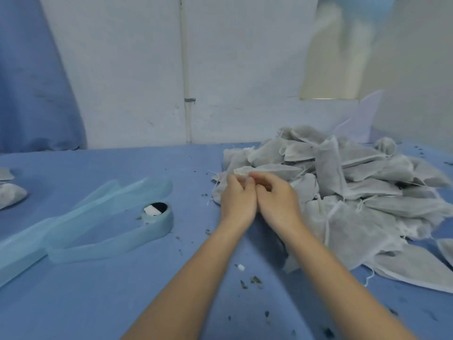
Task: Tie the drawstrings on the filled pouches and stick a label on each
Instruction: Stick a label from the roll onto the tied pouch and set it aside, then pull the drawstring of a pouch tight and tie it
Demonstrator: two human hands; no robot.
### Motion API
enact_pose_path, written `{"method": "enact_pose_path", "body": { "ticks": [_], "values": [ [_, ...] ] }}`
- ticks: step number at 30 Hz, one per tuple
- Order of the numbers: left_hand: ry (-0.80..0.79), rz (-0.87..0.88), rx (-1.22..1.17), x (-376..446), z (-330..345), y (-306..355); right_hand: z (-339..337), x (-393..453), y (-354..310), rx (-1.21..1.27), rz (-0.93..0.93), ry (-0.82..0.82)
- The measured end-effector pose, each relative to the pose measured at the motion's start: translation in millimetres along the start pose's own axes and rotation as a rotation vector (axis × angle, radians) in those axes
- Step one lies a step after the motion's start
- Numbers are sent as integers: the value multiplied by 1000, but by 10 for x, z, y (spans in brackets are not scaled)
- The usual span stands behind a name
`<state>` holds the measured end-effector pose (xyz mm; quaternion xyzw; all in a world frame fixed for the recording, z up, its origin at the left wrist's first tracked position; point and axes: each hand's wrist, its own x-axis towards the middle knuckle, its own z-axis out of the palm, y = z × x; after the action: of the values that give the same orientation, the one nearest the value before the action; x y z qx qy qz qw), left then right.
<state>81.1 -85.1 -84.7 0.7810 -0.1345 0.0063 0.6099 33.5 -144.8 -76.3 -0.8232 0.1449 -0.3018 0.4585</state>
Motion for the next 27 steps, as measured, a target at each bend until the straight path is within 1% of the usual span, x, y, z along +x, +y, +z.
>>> {"method": "enact_pose_path", "body": {
  "ticks": [3, 4, 7, 9, 11, 12, 13, 15, 16, 19, 21, 23, 24, 25, 27],
  "values": [
    [77, 236, 321, 149, 172, 38, -174, 100, 192, 38, -3, 22],
    [86, 272, 433, 216, 194, 42, -203, 130, 246, 50, -9, 29],
    [23, 322, 713, 360, 241, 60, -241, 206, 361, 103, -11, 29],
    [38, 372, 811, 421, 232, 55, -231, 239, 389, 109, -6, 17],
    [87, 426, 837, 446, 221, 57, -226, 259, 401, 95, -7, -7],
    [111, 449, 802, 439, 211, 61, -220, 270, 401, 87, -5, -20],
    [140, 464, 709, 414, 198, 74, -219, 277, 398, 75, -3, -28],
    [212, 448, 417, 316, 154, 129, -216, 267, 380, 69, -6, -35],
    [243, 408, 279, 260, 123, 156, -211, 250, 364, 87, -8, -40],
    [262, 174, 11, 121, 2, 202, -162, 169, 301, 217, -30, -63],
    [204, 22, -226, 37, -90, 192, -114, 95, 256, 263, -56, -56],
    [136, -62, -452, -73, -191, 171, -68, 28, 216, 276, -63, -51],
    [118, -72, -491, -135, -250, 150, -48, -6, 194, 288, -65, -49],
    [117, -65, -469, -183, -312, 121, -30, -34, 175, 290, -72, -46],
    [156, -8, -289, -268, -437, 68, 1, -82, 143, 268, -96, -48]
  ]
}}
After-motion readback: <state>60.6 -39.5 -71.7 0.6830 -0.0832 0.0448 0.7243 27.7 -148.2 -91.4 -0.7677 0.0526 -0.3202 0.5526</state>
